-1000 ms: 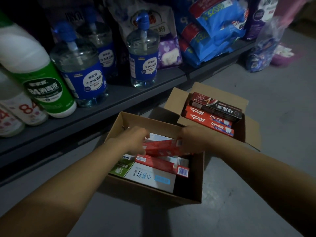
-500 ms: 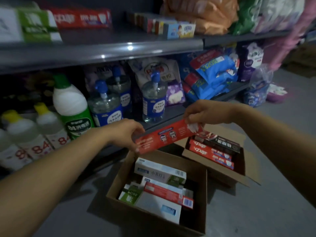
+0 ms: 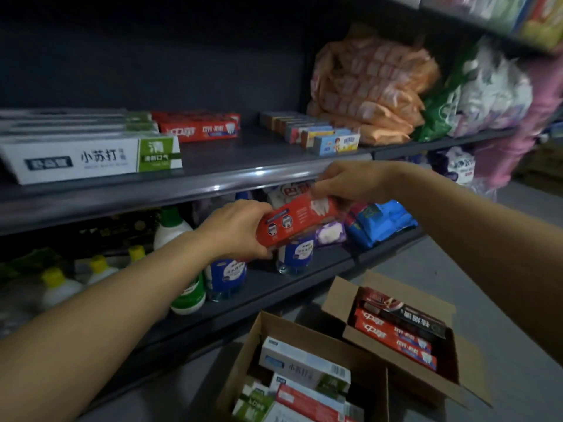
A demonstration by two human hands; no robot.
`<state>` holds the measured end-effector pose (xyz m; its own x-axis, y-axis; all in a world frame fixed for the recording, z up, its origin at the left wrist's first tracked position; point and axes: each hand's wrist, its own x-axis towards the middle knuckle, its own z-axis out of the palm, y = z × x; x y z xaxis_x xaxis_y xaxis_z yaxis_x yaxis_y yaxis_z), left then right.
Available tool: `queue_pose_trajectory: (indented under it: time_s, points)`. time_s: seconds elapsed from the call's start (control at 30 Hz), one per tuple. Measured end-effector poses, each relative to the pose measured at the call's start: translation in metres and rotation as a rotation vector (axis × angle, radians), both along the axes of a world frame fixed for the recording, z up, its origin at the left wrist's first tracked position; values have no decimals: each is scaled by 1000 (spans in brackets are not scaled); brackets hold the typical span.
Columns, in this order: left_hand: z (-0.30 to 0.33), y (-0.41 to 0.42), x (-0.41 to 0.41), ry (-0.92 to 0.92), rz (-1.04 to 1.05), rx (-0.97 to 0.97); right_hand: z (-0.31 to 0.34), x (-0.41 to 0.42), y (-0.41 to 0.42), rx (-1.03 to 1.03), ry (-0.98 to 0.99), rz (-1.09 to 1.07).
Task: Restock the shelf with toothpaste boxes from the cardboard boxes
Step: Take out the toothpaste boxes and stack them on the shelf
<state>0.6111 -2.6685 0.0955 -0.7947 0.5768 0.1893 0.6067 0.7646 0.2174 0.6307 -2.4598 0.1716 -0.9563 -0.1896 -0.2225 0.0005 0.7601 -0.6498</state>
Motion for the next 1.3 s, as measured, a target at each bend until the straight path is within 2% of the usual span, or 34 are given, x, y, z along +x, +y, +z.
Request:
queue_pose_trajectory:
  time_s: [0.13, 0.23, 0.33, 0.43, 0.57, 0.8, 1.03, 1.13, 1.3]
  points:
    - [10, -14, -5, 10, 25, 197, 31, 2, -21, -16, 27, 92]
    - [21, -32, -7, -186, 14, 438, 51, 3, -22, -80, 178, 102]
    - [28, -49, -6, -382, 50, 658, 58, -2, -17, 70, 355, 139]
    - [29, -63, -4, -470, 97, 834, 61, -7, -18, 246, 453, 203]
    - [31, -81, -1, -629, 61, 937, 63, -11, -34, 392, 601, 260]
    - [43, -120, -13, -932, -164, 935, 81, -22, -61, 457, 762, 315]
    - [76, -147, -14, -1063, -127, 794, 111, -25, -91, 466, 987, 474]
    - [95, -148, -12, -1072, -25, 714, 118, -27, -106, 551, 923, 560]
    - [113, -143, -13, -1016, 106, 564, 113, -28, -126, 761, 662, 631]
